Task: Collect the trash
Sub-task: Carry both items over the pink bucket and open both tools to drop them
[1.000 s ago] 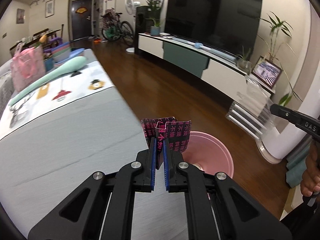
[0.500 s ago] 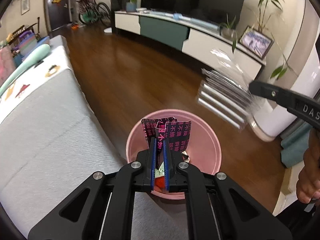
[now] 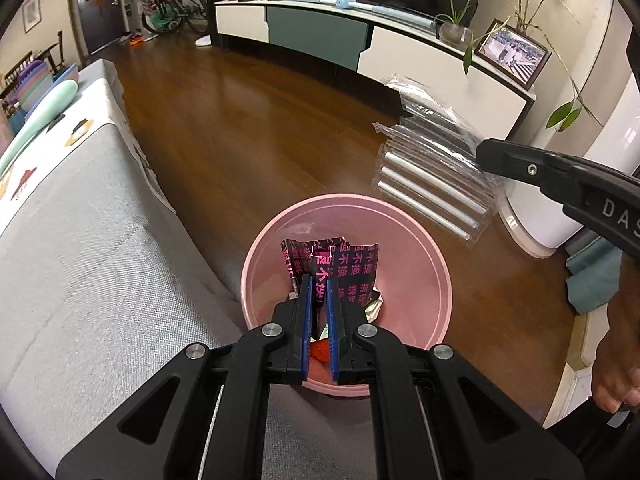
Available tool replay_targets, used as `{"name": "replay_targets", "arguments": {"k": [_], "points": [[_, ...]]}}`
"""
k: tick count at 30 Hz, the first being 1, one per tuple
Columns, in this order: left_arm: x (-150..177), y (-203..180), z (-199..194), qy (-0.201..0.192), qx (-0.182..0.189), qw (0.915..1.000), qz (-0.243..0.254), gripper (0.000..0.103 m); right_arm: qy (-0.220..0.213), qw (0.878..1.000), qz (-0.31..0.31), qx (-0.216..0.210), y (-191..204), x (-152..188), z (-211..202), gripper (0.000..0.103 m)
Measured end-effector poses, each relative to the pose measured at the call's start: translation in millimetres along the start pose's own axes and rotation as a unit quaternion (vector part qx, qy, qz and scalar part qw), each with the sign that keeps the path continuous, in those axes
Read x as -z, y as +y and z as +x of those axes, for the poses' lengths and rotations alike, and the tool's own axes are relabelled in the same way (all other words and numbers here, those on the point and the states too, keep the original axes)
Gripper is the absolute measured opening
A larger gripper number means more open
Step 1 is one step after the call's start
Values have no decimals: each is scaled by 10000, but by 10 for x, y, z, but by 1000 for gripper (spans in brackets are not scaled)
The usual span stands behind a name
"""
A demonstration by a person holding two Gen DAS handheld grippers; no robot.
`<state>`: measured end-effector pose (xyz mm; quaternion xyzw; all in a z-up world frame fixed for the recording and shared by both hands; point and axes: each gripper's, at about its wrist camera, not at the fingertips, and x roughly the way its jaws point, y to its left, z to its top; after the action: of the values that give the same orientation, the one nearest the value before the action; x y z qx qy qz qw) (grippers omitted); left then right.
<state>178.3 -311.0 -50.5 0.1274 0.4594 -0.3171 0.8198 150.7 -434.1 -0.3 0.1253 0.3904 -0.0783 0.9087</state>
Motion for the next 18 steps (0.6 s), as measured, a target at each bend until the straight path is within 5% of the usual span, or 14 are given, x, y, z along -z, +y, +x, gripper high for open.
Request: {"name": "replay_targets", "arguments": {"k": [2,4,5,6,8,18], "points": [[-4,3,21,56,24,10000,6,9,28,10000,6,5,5,-3,20,3],[3,12,44,125,-10,9999,21,40,71,10000,9,2,10,3,44,6],[1,8,43,116,-24,9999,33,44,90,10000,6,24,14,5,57,11],[7,9,35,93,-48,9999,55,45,128,9999,10,48,13,12,74,17],[10,25,27,83,-10,10000,29,46,195,9998,79,70,-12,23,110,49],[158,169,-371,-502,-64,9983,-279,54,-90,9996,191,203,-62,8,-26,52]]}}
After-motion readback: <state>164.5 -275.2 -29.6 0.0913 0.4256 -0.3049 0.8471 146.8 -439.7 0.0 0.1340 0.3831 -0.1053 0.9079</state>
